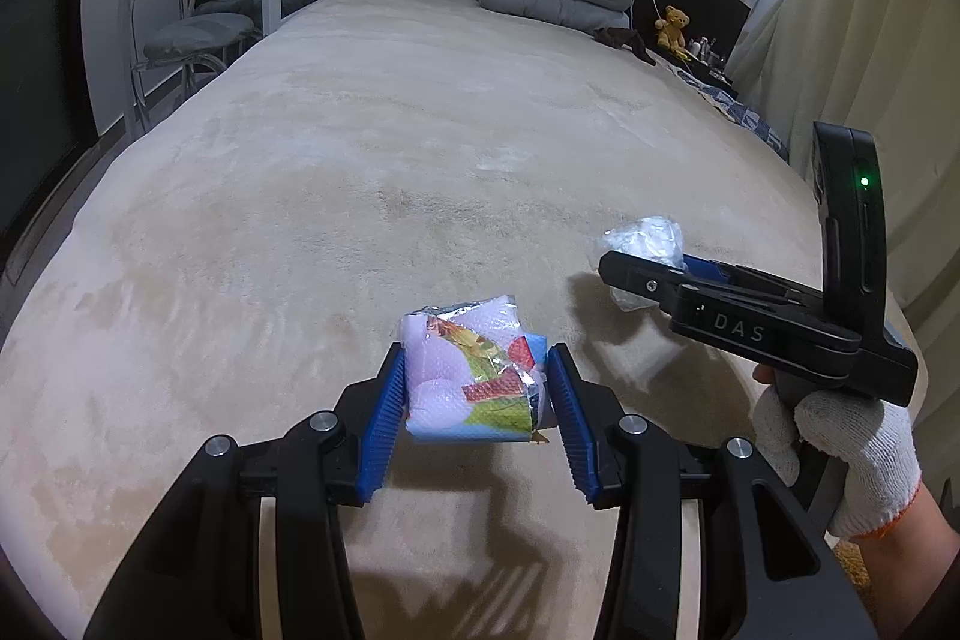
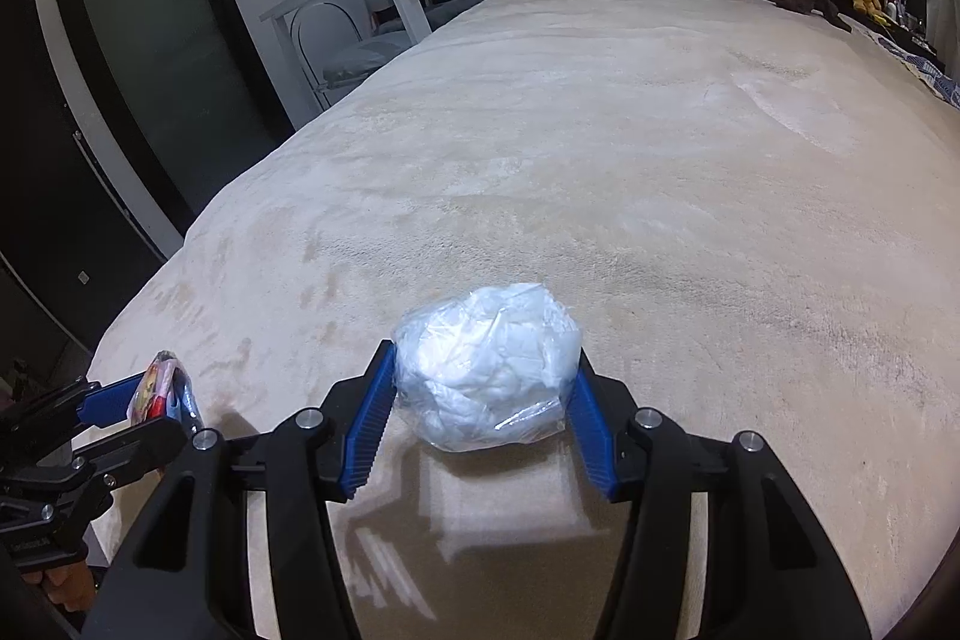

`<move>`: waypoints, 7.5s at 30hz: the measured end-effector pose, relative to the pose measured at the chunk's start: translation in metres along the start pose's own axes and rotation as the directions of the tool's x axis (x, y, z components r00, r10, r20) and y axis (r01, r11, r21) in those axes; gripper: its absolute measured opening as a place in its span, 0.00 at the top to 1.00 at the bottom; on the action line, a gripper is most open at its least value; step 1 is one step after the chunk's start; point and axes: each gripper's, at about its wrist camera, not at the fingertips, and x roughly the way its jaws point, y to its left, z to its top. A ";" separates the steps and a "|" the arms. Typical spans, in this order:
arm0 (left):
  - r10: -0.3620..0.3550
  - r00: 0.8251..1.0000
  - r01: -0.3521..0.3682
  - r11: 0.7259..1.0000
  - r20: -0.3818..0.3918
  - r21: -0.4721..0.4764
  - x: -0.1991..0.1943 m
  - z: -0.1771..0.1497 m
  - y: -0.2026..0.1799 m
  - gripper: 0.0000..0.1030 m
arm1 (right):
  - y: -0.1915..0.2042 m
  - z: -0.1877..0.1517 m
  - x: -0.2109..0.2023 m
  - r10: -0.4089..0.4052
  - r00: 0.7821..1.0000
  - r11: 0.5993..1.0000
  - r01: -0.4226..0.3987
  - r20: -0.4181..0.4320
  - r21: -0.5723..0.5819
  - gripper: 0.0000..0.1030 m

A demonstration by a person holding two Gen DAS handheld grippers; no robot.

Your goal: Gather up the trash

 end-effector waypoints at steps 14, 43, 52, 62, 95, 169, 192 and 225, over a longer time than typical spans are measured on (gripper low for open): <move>-0.043 0.998 0.043 0.999 0.040 -0.012 -0.033 -0.018 -0.018 0.56 | 0.004 -0.041 -0.075 0.018 0.999 1.000 -0.019 0.028 0.011 0.47; -0.122 0.990 0.114 0.988 0.066 0.106 -0.108 -0.140 -0.085 0.56 | 0.041 -0.196 -0.207 0.022 0.997 1.000 -0.023 0.071 0.013 0.46; -0.123 0.992 0.118 0.983 0.032 0.141 -0.118 -0.180 -0.104 0.56 | 0.050 -0.223 -0.215 0.033 0.998 0.999 -0.035 0.051 0.032 0.46; -0.125 0.990 0.134 0.979 -0.061 0.153 -0.112 -0.215 -0.111 0.56 | 0.052 -0.253 -0.206 0.029 0.999 0.995 -0.025 -0.039 0.092 0.46; -0.069 0.891 0.095 0.995 -0.449 0.037 -0.031 -0.263 -0.103 0.56 | 0.040 -0.298 -0.139 0.047 0.928 0.975 0.038 -0.369 0.221 0.46; -0.126 0.989 0.113 0.979 0.074 0.168 -0.166 -0.177 -0.094 0.27 | 0.043 -0.230 -0.276 -0.087 0.978 0.996 0.081 0.190 0.041 0.26; -0.174 0.952 0.112 0.964 0.253 0.239 -0.165 -0.118 -0.095 0.07 | 0.014 -0.164 -0.280 -0.129 0.929 0.981 0.170 0.346 -0.091 0.04; -0.144 0.947 0.079 0.971 0.286 0.227 -0.170 -0.120 -0.092 0.07 | 0.009 -0.168 -0.271 -0.202 0.920 0.972 0.229 0.337 -0.044 0.04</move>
